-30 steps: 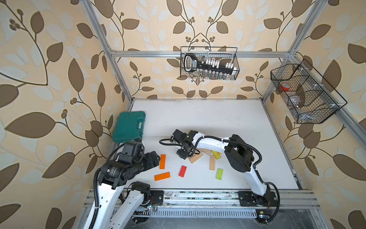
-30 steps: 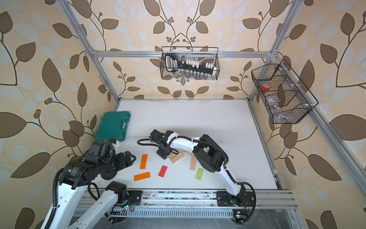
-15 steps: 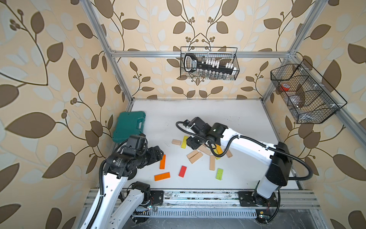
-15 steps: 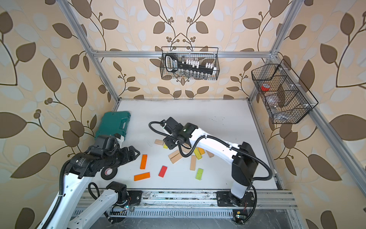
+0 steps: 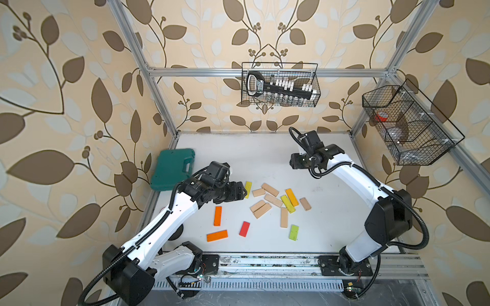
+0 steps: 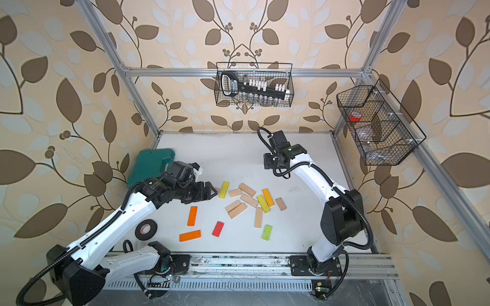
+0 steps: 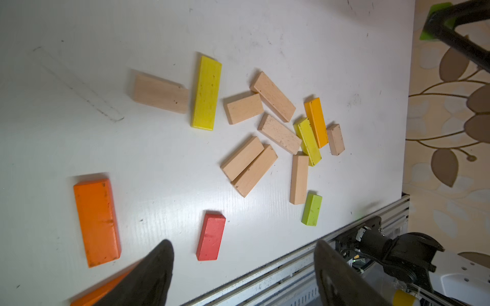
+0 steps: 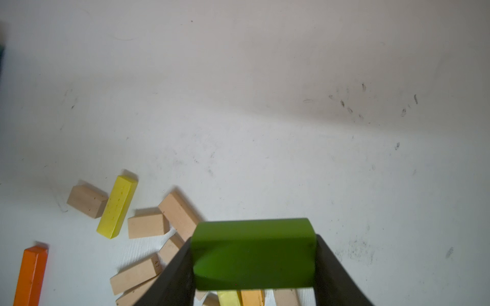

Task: Assemble a giraffe with building blocks
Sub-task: Place the building block at the center of the board.

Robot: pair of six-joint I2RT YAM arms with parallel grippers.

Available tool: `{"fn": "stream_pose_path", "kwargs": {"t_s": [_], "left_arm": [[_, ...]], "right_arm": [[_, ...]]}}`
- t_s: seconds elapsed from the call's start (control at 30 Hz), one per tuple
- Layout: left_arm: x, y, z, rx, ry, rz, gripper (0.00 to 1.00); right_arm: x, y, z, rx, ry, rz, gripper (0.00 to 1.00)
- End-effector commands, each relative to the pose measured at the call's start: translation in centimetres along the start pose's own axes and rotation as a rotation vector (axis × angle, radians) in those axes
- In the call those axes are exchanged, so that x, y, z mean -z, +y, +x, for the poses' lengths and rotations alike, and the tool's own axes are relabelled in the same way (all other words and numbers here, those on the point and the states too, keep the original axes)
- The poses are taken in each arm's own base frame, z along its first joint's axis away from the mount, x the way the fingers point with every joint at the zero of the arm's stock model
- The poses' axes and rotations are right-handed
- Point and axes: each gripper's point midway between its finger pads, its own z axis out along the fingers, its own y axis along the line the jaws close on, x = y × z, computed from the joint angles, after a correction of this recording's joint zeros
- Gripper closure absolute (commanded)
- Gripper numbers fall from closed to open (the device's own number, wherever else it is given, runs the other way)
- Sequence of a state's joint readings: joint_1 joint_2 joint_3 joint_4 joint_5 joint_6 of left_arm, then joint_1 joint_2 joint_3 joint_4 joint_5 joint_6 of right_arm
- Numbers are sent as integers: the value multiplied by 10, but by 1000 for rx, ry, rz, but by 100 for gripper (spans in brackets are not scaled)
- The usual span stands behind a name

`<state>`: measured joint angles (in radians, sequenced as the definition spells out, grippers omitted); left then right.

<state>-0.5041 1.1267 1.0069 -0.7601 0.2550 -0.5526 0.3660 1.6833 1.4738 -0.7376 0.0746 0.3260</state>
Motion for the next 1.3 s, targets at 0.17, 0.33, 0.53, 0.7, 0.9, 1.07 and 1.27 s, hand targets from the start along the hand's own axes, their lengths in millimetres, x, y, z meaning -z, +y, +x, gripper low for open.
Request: {"fn": "stream_pose_path", "kwargs": {"t_s": [0.17, 0.33, 0.53, 0.7, 0.9, 1.07, 1.27], "left_arm": [[-16, -33, -25, -37, -46, 88, 16], [-27, -28, -22, -48, -20, 70, 16], [-33, -24, -23, -69, -12, 46, 15], [-37, -22, -23, -70, -7, 41, 14], [-41, -20, -21, -74, 7, 32, 14], [-41, -18, -20, -76, 7, 27, 14], [-40, -17, -20, -75, 4, 22, 14]], "right_arm": [[-66, -23, -35, -66, 38, 75, 49], [-113, -25, -48, -54, 68, 113, 49], [-160, -38, -60, -57, 84, 162, 49], [-190, -41, -66, -33, 81, 178, 49], [-214, -44, -61, -40, 101, 181, 48], [-224, -47, -48, -36, 138, 178, 44], [-222, -40, -44, -25, 154, 144, 24]]}}
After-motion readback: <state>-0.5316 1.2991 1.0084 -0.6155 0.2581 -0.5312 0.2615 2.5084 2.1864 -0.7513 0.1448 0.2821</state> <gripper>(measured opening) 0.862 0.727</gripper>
